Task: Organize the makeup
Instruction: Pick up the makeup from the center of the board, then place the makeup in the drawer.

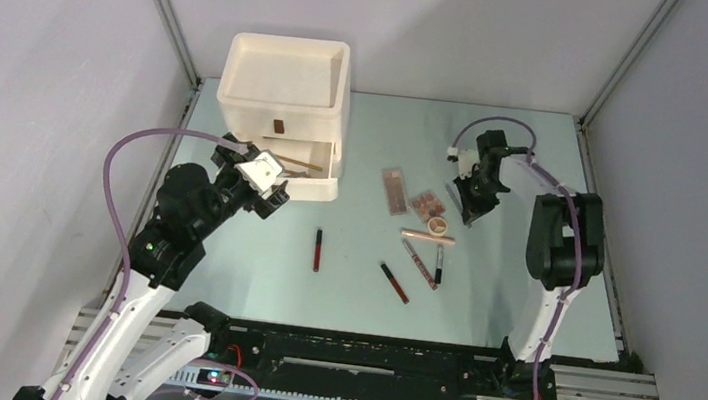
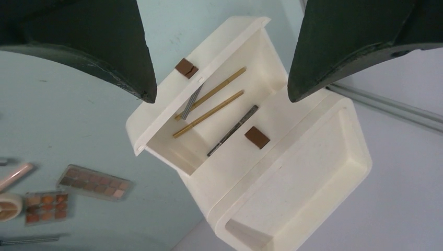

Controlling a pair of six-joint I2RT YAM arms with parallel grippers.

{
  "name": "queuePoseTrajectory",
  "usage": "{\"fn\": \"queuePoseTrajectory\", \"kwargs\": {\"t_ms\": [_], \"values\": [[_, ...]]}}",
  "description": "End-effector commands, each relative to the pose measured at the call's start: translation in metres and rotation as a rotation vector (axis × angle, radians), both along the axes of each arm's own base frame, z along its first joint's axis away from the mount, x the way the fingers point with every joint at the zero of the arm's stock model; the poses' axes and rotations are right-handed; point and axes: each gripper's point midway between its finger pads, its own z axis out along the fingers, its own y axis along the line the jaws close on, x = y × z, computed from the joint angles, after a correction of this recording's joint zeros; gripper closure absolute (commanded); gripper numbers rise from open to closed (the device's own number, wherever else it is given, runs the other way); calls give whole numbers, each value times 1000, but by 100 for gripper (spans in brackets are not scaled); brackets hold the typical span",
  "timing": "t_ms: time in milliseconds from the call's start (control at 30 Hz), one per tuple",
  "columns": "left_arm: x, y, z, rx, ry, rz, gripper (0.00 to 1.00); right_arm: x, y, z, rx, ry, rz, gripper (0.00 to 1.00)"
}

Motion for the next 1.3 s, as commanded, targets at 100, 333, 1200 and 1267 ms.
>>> {"fn": "queuePoseTrajectory", "kwargs": {"t_ms": [100,333,1200,1267], "values": [[-5,-35,34,-224,31,-133,0,10,19,132,213,-309,7,100],[-22,-92,52,-390,147,-443,0,-37,87,273,671,-511,243,100],[-71,-213,133,-740,349,-960,33,-195,201,345,1224,-273,883,100],[-74,-213,131,-737,348,-973,42,-196,201,345,1222,-278,883,100]]}}
